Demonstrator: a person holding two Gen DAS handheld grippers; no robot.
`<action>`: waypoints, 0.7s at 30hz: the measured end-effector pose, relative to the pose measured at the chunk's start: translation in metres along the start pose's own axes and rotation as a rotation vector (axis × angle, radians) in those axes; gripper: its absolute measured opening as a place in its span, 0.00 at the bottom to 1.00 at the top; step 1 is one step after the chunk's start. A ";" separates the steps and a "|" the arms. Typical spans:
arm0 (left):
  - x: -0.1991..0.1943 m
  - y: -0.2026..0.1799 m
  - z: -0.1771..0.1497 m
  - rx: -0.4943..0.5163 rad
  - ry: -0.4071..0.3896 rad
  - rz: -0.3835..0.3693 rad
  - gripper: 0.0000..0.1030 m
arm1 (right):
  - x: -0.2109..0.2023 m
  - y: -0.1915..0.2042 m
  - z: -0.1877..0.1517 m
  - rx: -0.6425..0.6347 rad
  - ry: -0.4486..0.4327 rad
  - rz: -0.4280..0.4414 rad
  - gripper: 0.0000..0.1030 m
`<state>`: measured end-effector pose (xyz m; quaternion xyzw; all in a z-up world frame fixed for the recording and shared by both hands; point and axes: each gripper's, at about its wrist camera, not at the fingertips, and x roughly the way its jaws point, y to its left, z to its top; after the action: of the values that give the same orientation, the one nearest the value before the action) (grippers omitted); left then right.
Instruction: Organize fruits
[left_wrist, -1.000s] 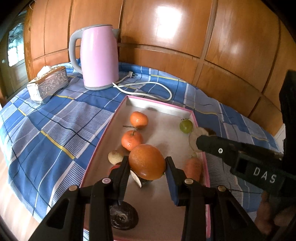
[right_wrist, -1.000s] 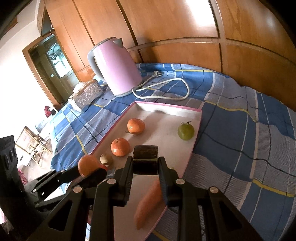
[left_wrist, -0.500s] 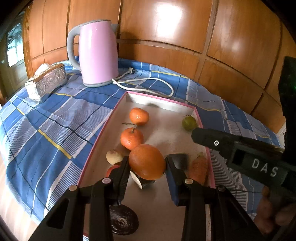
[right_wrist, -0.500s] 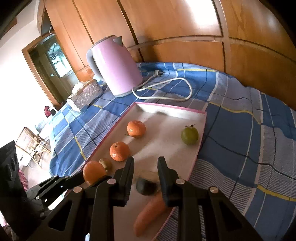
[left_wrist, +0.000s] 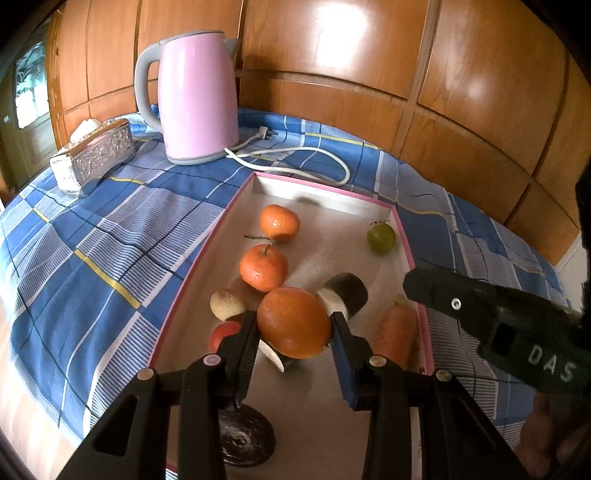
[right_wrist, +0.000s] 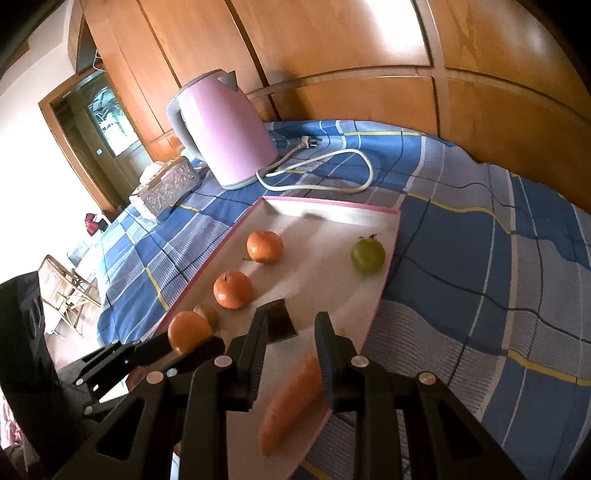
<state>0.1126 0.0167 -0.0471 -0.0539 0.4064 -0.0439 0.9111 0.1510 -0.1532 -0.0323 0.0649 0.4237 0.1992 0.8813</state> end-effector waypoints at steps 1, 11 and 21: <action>0.000 0.000 0.000 -0.004 0.000 0.000 0.38 | -0.001 0.000 -0.002 0.001 0.001 -0.005 0.26; -0.003 0.001 -0.001 -0.003 -0.005 0.011 0.39 | -0.006 -0.005 -0.018 0.016 0.015 -0.037 0.26; -0.017 0.005 -0.002 -0.006 -0.025 0.044 0.44 | -0.008 0.004 -0.028 -0.003 0.028 -0.038 0.26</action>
<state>0.0998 0.0233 -0.0368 -0.0481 0.3960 -0.0218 0.9167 0.1239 -0.1546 -0.0433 0.0527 0.4369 0.1838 0.8790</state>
